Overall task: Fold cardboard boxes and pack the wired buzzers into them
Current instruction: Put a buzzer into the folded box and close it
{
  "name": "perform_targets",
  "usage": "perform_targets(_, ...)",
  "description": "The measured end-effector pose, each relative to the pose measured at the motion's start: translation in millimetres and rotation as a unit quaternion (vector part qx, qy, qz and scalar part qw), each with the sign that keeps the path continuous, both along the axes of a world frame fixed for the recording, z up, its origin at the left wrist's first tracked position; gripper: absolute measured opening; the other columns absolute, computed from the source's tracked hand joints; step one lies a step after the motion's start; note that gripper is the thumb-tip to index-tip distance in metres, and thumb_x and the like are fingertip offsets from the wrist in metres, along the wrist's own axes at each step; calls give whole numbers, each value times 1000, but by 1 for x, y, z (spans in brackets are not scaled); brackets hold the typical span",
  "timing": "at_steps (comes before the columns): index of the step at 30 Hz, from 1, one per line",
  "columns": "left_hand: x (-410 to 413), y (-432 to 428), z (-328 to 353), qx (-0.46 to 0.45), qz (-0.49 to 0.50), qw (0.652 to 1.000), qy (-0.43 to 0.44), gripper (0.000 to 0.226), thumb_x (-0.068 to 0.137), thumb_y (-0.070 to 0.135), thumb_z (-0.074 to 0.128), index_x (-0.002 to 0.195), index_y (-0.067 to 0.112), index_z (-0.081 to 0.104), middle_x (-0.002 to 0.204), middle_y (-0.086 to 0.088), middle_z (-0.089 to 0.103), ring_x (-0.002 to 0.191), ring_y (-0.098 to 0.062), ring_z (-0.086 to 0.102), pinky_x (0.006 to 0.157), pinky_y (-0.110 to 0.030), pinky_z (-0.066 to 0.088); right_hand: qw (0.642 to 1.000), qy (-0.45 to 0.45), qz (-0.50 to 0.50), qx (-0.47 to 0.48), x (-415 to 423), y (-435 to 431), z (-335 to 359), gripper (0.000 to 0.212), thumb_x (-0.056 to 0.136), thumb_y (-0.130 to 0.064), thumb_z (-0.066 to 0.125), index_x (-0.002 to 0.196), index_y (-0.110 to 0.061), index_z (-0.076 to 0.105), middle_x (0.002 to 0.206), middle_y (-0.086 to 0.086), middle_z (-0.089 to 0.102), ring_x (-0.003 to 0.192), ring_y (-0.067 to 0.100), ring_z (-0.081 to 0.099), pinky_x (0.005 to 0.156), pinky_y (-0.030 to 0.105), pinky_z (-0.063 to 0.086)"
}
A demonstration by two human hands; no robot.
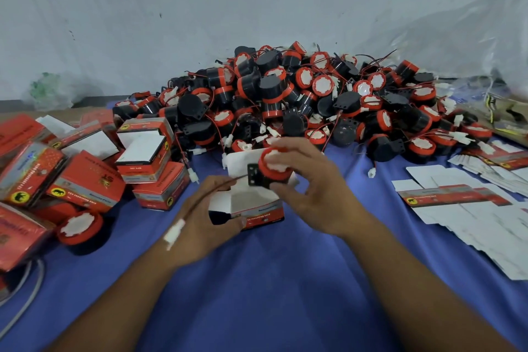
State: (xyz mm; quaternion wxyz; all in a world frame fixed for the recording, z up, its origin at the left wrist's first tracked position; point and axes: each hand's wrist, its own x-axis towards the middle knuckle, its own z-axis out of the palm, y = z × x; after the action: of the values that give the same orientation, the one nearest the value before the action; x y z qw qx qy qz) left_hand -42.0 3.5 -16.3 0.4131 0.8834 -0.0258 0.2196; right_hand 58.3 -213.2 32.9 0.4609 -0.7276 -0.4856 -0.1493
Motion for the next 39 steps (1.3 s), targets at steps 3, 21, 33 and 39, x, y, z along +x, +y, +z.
perform_targets(3, 0, 3, 0, -27, -20, 999, 6, 60, 73, 21, 85, 122, 31, 52, 116, 33, 55, 107, 11, 56, 79, -3, 43, 998, -22, -25, -53, 1, -1, -5, 33, 84, -5, 78, 117, -8, 73, 132, 8, 54, 121, 22, 56, 102, 32, 49)
perform_targets(21, 3, 6, -1, 33, -70, 996, -42, 57, 79, 42, 79, 129, 38, 52, 123, 24, 60, 112, 7, 58, 85, -2, 43, 998, -48, -16, -28, -5, 7, -2, 23, 78, 3, 81, 100, -2, 76, 110, 7, 65, 100, 14, 62, 89, 19, 50)
perform_targets(33, -2, -2, 2, -63, -67, 996, 21, 51, 71, 33, 88, 115, 28, 62, 109, 12, 64, 100, -8, 64, 80, -16, 51, 986, 6, 25, -164, 3, 0, -4, 8, 92, -9, 69, 94, -7, 76, 109, 4, 62, 95, 19, 61, 82, 33, 50)
perform_targets(39, -3, -5, 9, -56, -95, 994, -12, 26, 87, 21, 67, 111, 11, 71, 117, -2, 64, 112, -13, 62, 94, -22, 49, 978, 13, 43, -204, -2, 6, -2, 14, 98, -22, 63, 87, -16, 57, 97, 0, 58, 83, 15, 53, 73, 26, 44)
